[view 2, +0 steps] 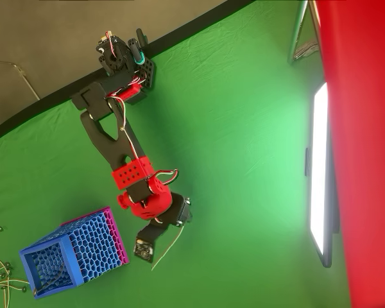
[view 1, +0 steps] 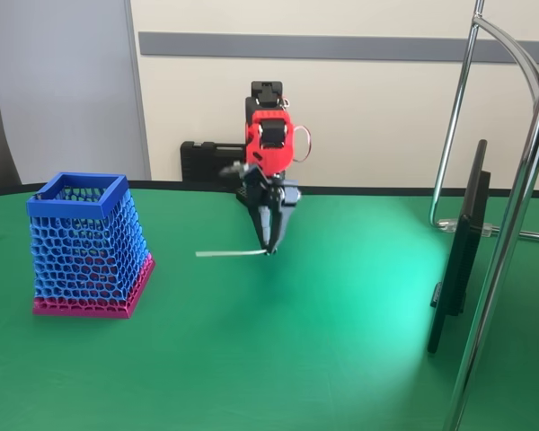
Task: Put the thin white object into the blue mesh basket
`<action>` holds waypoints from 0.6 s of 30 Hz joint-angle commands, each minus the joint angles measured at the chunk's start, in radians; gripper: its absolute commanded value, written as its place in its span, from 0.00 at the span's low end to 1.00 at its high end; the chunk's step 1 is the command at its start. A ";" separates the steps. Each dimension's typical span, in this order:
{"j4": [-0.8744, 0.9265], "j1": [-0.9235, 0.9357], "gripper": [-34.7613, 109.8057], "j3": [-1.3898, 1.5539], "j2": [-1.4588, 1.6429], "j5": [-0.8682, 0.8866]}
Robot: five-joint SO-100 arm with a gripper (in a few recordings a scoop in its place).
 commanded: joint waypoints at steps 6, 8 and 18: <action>-0.500 0.091 0.24 0.130 0.229 0.308; -0.561 0.129 0.24 0.103 0.235 0.422; -0.439 0.348 0.24 -0.270 0.121 0.999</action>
